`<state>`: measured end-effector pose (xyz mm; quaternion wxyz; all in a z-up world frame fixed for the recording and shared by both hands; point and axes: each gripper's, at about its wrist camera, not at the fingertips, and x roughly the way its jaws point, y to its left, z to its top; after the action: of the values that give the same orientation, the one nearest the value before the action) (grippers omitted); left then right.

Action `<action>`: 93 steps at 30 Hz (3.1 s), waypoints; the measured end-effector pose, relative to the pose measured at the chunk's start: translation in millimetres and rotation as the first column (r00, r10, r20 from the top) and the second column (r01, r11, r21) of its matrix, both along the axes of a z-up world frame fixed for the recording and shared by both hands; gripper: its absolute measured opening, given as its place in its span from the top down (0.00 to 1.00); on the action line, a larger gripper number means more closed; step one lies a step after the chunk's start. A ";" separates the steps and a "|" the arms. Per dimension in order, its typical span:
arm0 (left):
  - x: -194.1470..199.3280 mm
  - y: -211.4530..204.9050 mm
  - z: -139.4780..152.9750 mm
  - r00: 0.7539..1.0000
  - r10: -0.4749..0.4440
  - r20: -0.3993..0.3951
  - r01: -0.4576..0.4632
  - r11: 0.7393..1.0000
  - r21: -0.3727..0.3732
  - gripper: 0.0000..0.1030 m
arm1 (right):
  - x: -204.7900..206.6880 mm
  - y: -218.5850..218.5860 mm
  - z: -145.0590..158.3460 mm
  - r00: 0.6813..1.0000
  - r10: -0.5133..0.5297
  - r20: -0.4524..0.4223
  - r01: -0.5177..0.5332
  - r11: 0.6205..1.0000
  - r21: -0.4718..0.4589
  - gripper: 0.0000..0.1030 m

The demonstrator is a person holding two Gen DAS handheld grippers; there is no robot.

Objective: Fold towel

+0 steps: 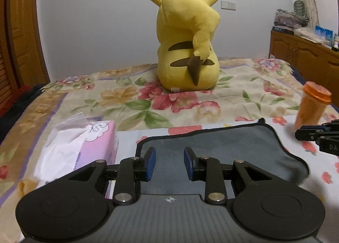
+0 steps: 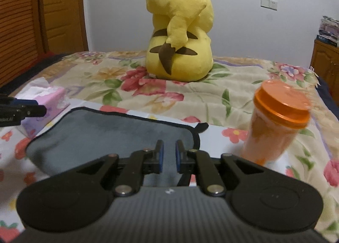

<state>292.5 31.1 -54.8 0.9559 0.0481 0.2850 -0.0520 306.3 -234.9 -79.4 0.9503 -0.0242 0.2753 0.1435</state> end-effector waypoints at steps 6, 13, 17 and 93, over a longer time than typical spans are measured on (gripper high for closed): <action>-31.1 -2.8 17.7 1.000 -0.006 -0.002 0.006 1.000 0.013 0.67 | -29.7 -9.4 20.7 1.000 -0.012 0.015 0.012 1.000 0.009 0.88; -63.1 -3.6 39.7 1.000 -0.006 0.015 0.005 1.000 0.010 0.62 | -58.6 -21.2 46.8 0.999 -0.026 0.046 0.026 1.000 0.009 0.88; -79.4 -5.7 51.1 1.000 -0.014 0.022 0.014 1.000 0.009 0.61 | -73.7 -28.1 61.0 0.997 -0.030 0.067 0.029 1.000 0.012 0.88; -287.4 -21.1 83.1 0.992 0.036 0.117 -0.032 0.999 -0.033 0.00 | -259.9 -22.8 90.4 0.979 -0.110 0.171 0.099 0.993 0.069 0.00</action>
<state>5.1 10.0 28.2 0.9725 0.0312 0.2279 -0.0373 46.4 -257.8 11.0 0.9773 0.0062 0.1873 0.0988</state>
